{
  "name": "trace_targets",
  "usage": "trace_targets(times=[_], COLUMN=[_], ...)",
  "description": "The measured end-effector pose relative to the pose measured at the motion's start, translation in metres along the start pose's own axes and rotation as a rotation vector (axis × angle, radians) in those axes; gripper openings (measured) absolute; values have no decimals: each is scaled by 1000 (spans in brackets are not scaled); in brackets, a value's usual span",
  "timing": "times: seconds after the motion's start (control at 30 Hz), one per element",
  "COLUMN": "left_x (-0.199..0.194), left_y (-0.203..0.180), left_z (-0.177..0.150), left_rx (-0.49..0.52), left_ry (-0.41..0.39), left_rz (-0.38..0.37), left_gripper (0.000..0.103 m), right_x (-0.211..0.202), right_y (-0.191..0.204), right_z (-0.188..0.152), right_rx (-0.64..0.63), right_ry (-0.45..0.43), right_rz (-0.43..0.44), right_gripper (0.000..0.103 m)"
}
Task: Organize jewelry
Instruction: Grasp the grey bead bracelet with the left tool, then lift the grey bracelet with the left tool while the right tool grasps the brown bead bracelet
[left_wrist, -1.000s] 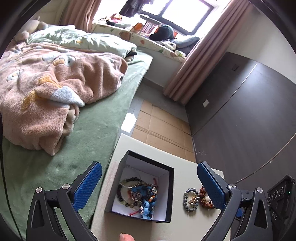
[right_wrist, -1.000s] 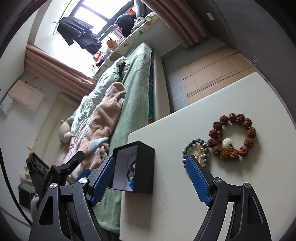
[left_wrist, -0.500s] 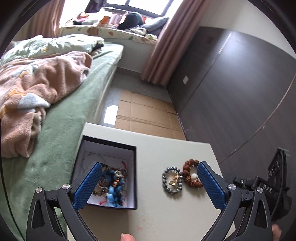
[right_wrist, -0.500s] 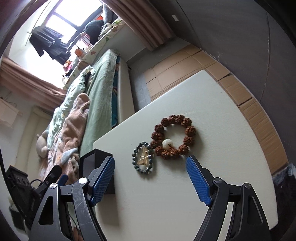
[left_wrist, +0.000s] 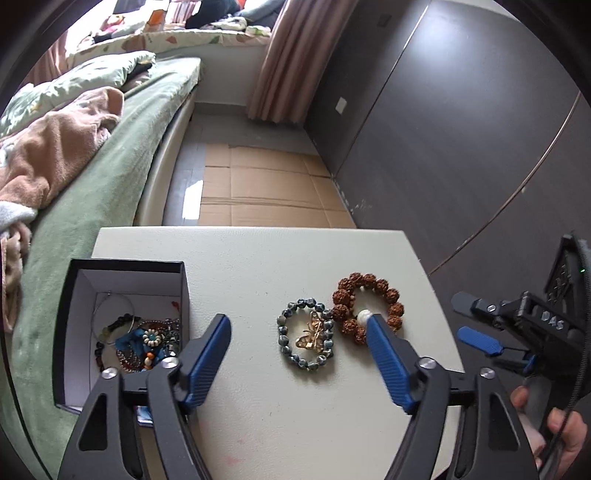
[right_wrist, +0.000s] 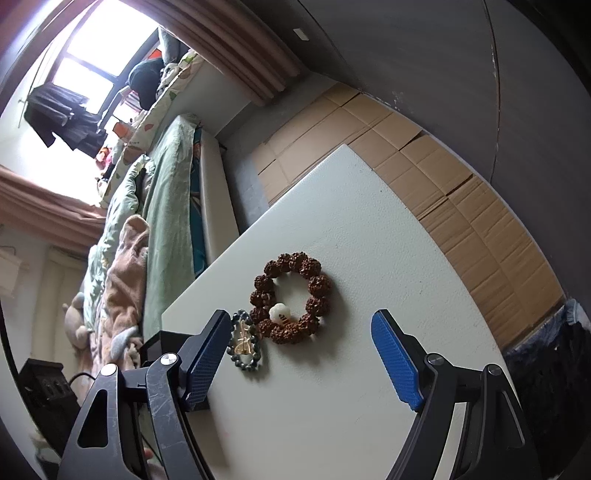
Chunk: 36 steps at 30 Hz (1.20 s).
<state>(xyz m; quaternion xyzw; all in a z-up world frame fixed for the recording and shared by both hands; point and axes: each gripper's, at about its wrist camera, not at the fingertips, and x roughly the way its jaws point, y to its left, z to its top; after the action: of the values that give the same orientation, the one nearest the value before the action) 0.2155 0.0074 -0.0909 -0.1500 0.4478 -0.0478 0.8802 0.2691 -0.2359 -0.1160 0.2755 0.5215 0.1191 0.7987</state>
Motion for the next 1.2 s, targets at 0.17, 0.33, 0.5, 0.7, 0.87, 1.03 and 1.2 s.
trace_targets(times=[0.17, 0.33, 0.5, 0.7, 0.87, 1.03, 1.2], left_x=[22, 41, 59, 83, 85, 78, 55], left_y=[-1, -10, -11, -13, -18, -12, -11], left_z=[1, 2, 1, -5, -10, -10, -4], left_rx=[3, 63, 84, 128, 177, 136, 106], left_ry=[36, 69, 102, 167, 159, 150, 87], left_rz=[49, 103, 142, 192, 233, 165, 114], left_gripper=[46, 32, 24, 24, 18, 9, 9], right_x=[2, 10, 10, 12, 15, 30, 55], right_y=[4, 8, 9, 8, 10, 22, 28], right_z=[6, 12, 19, 30, 31, 24, 17], right_rx=[-24, -27, -21, -12, -19, -104, -156], right_ry=[-5, 12, -4, -11, -8, 23, 76], right_rz=[-16, -14, -18, -34, -47, -123, -179], right_gripper=[73, 72, 72, 72, 72, 72, 65])
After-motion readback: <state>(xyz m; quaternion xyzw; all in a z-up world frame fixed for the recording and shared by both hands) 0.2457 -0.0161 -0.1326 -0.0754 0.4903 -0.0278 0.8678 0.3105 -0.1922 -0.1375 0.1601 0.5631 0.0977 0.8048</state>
